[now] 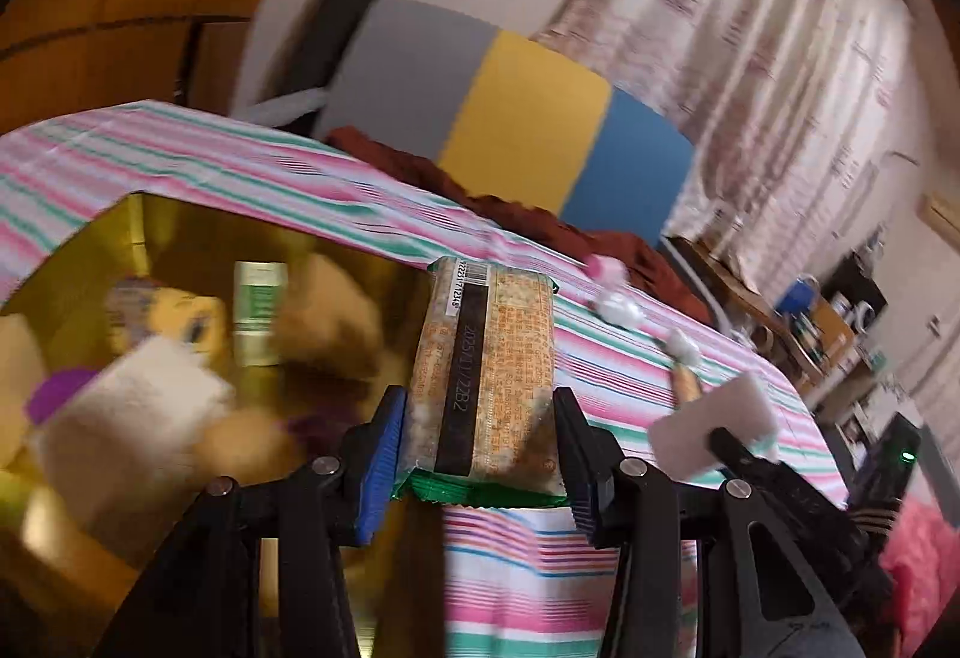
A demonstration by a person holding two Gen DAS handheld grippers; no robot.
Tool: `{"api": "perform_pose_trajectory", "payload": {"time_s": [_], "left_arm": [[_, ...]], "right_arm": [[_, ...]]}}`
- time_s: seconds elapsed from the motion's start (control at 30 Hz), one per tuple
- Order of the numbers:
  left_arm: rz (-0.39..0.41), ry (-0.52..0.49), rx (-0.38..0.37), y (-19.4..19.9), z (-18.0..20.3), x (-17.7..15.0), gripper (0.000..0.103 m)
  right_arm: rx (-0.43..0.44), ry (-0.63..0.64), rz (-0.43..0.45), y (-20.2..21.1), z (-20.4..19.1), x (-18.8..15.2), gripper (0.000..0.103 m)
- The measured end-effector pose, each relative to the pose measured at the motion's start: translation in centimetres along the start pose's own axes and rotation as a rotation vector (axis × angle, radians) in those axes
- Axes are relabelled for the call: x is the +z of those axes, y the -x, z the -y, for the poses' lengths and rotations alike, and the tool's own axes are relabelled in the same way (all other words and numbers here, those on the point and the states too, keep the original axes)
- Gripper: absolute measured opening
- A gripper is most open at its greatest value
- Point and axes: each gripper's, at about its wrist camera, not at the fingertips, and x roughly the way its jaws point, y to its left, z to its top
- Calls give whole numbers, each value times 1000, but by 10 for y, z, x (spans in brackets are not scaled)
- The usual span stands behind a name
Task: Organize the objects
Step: 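Carry the cracker packet and foam block into the gold tray and open both tools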
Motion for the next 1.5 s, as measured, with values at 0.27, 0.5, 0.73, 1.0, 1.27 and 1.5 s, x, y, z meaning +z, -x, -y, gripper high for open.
{"api": "perform_pose_trajectory", "payload": {"time_s": [0.27, 0.5, 0.73, 1.0, 1.27, 1.5], "left_arm": [[-22, 55, 55, 26, -51, -8, 48], [7, -9, 95, 56, -67, -21, 47], [9, 8, 113, 63, -84, -35, 58], [69, 7, 146, 78, -87, -36, 99], [86, 69, 190, 88, -111, -37, 101], [100, 112, 208, 96, -128, -37, 102]], "right_arm": [[124, 41, -35, 1, -49, -6, 19], [228, 96, -83, -2, -94, -20, 19], [303, 133, -165, -14, -129, -36, 19], [379, 190, -301, -49, -174, -43, 19], [343, 366, -438, -100, -231, -52, 19], [178, 550, -582, -157, -263, -73, 28]]}}
